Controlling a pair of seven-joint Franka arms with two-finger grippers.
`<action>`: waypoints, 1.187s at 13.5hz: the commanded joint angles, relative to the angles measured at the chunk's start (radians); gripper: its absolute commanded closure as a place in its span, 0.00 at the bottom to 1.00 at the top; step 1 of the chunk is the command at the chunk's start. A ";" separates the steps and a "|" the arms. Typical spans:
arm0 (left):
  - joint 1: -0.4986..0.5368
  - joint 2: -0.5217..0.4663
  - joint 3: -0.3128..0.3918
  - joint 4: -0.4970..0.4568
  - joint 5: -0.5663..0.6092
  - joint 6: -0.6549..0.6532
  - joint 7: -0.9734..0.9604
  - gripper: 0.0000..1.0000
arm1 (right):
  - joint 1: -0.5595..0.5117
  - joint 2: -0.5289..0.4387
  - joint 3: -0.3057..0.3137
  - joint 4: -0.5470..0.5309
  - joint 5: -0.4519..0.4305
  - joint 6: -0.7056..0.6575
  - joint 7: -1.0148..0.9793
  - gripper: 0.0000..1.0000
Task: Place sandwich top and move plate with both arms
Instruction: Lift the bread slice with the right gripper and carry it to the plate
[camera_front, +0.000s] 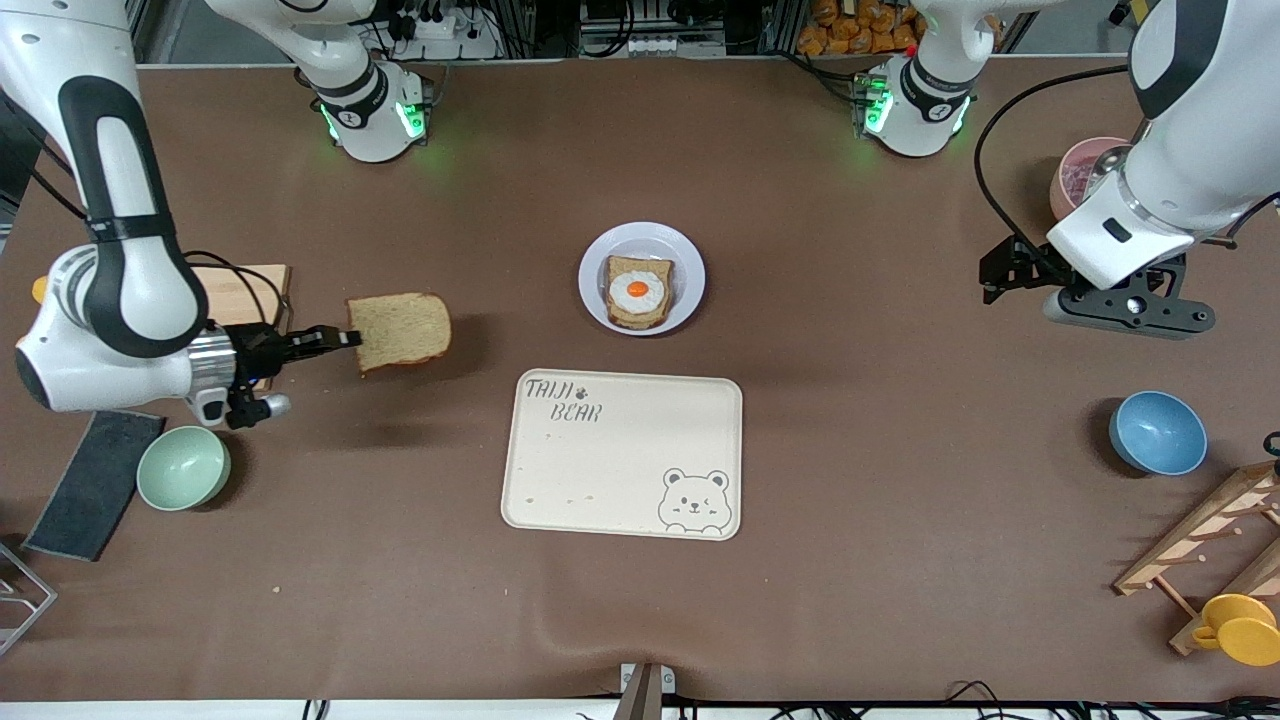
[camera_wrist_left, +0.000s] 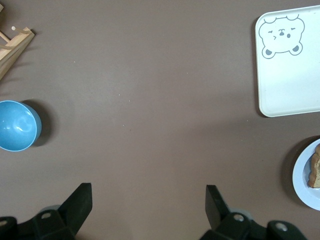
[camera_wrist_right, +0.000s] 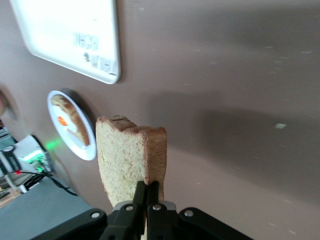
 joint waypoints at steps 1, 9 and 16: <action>0.000 -0.002 -0.004 0.009 0.009 -0.003 -0.025 0.00 | 0.063 -0.047 -0.011 -0.084 0.082 0.051 0.041 1.00; 0.002 0.001 -0.003 0.006 0.009 -0.006 -0.022 0.00 | 0.371 -0.137 -0.011 -0.317 0.344 0.366 0.052 1.00; 0.003 0.006 -0.003 0.003 0.009 -0.008 -0.021 0.00 | 0.636 -0.162 -0.011 -0.383 0.478 0.585 0.077 1.00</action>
